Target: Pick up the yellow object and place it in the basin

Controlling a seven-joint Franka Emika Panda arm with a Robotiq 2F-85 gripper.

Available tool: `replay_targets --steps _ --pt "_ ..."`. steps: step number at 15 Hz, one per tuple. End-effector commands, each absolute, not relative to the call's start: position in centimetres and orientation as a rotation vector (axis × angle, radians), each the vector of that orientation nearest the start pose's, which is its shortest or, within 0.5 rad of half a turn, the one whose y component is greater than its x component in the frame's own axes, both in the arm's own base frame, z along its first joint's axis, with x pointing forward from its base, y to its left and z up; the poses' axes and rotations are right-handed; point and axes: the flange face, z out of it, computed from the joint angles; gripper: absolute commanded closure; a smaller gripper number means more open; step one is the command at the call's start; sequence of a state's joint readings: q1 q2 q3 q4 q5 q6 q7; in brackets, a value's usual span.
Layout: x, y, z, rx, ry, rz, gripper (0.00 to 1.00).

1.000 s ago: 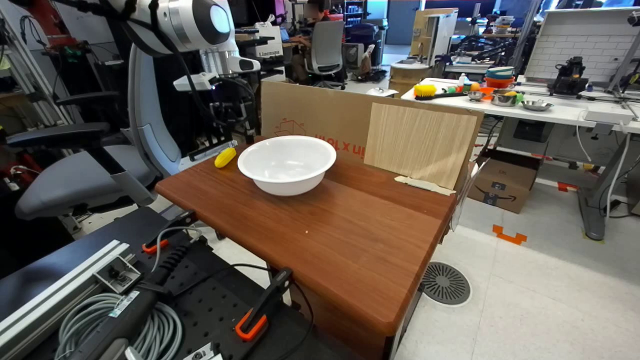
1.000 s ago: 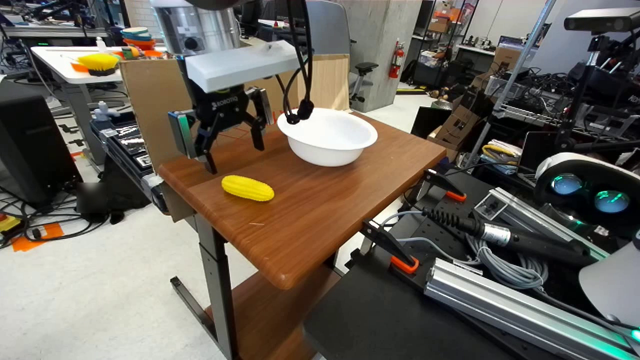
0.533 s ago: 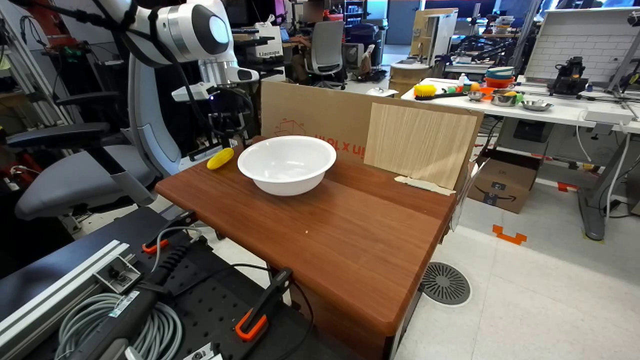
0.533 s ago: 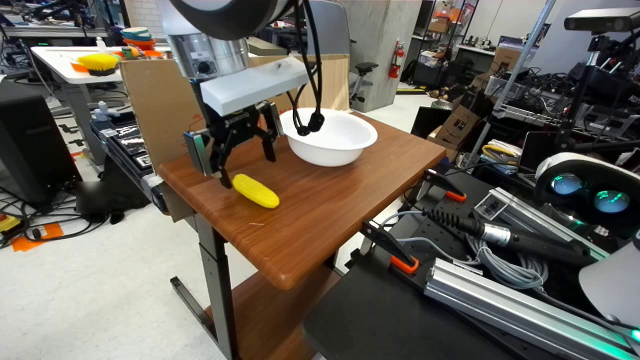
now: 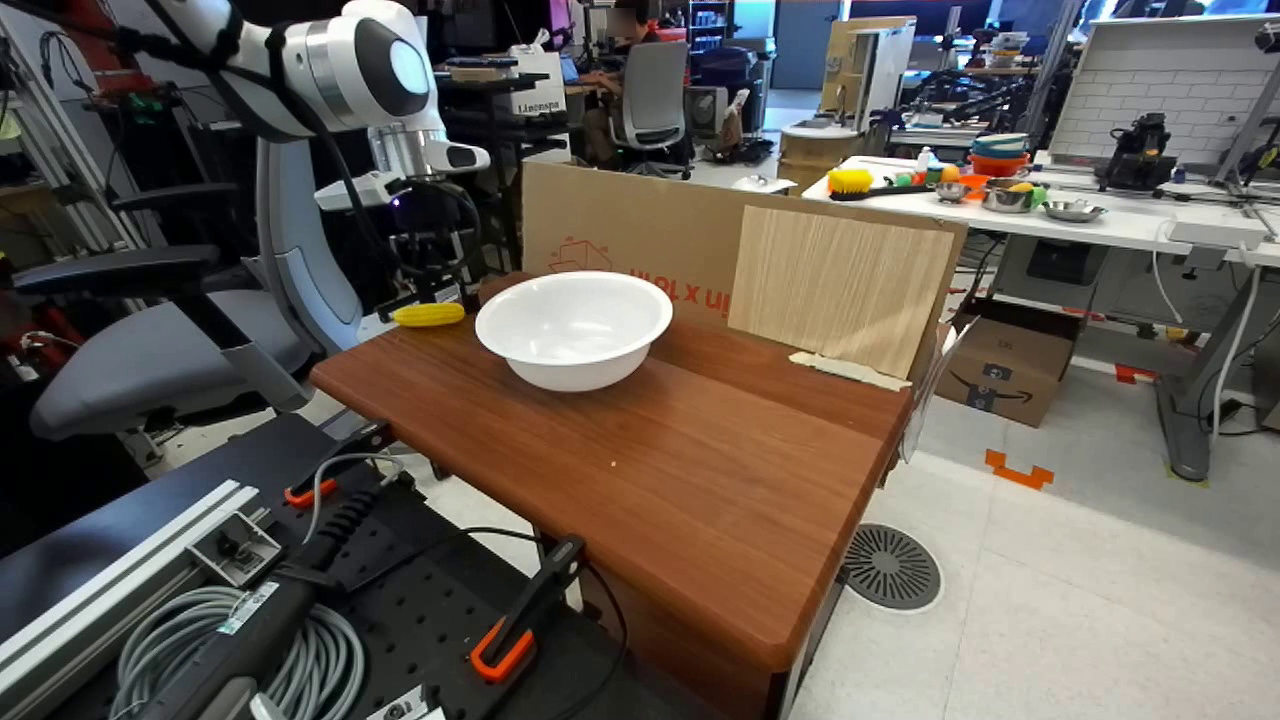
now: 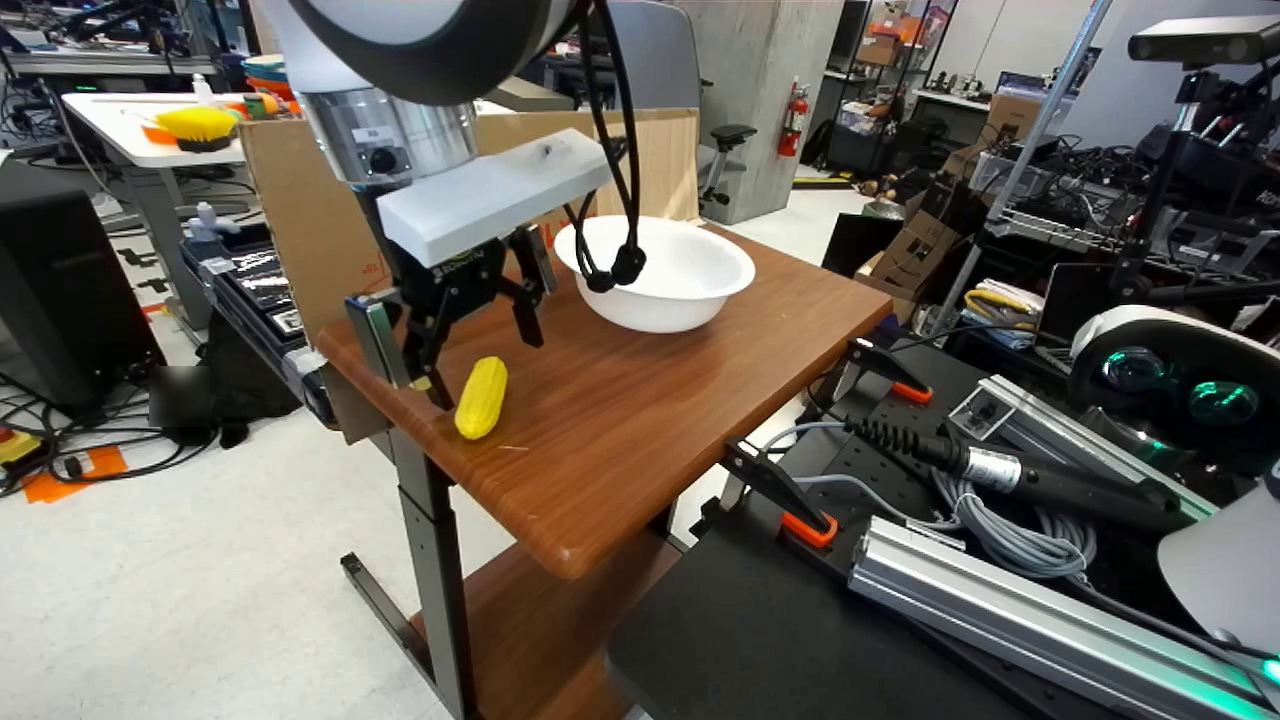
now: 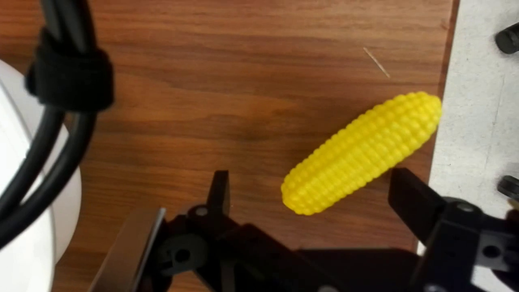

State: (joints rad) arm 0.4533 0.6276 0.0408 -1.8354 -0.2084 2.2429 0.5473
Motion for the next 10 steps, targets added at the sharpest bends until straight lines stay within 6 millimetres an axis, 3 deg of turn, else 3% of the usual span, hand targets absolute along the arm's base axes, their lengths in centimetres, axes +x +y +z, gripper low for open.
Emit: replay_targets --steps 1,3,10 --pt "53.5 28.6 17.8 -3.349 -0.112 0.244 0.00" --pt "53.3 28.1 17.8 -3.349 -0.073 0.274 0.26" --pt "51.9 26.8 18.3 -3.359 0.000 0.307 0.82"
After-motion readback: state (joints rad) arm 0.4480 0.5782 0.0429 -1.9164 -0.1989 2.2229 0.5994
